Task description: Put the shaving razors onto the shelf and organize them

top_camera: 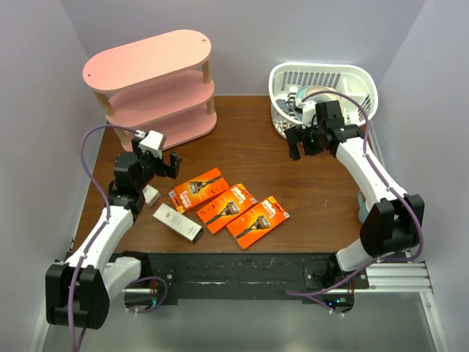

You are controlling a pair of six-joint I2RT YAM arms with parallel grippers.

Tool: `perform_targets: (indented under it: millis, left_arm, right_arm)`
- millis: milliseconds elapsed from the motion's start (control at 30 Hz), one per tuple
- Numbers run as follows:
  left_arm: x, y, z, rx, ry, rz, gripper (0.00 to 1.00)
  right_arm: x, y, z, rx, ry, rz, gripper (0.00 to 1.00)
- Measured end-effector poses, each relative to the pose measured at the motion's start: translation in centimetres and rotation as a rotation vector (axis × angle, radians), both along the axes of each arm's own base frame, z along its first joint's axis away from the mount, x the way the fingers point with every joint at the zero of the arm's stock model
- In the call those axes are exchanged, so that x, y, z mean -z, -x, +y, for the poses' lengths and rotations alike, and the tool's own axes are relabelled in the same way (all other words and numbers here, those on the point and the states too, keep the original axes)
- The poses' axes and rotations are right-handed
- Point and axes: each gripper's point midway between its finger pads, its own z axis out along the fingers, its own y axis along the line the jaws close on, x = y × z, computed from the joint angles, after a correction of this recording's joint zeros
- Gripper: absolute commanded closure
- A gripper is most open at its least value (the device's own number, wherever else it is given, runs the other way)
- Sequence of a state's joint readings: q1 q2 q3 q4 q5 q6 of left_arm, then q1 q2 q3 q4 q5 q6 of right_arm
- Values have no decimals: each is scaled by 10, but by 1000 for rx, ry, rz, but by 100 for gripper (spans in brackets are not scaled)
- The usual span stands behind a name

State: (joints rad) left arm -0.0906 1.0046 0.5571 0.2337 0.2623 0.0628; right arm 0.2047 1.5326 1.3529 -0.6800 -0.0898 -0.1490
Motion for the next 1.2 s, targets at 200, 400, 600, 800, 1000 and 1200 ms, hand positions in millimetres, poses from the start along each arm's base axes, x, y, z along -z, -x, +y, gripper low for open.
perform_targets:
  millis: [200, 400, 600, 800, 1000, 1200]
  left_arm:
    - [4, 0, 24, -127, -8, 28, 0]
    - [15, 3, 54, -241, -20, 82, 0]
    - [-14, 4, 104, -446, -1, 57, 0]
    - [-61, 17, 177, -805, 71, -84, 0]
    - [-76, 5, 213, -965, 105, -155, 0]
    - [-72, -31, 222, -943, 87, -152, 3]
  right_arm:
    - [-16, -5, 24, -120, -86, -33, 1]
    - [-26, -14, 59, -255, -218, -53, 1]
    - [-29, -36, 88, -296, -302, -66, 1]
    - [-40, -35, 105, -327, -370, -76, 1]
    - [-66, -49, 123, -346, -473, -165, 1]
    - [-79, -66, 142, -336, -551, -216, 1]
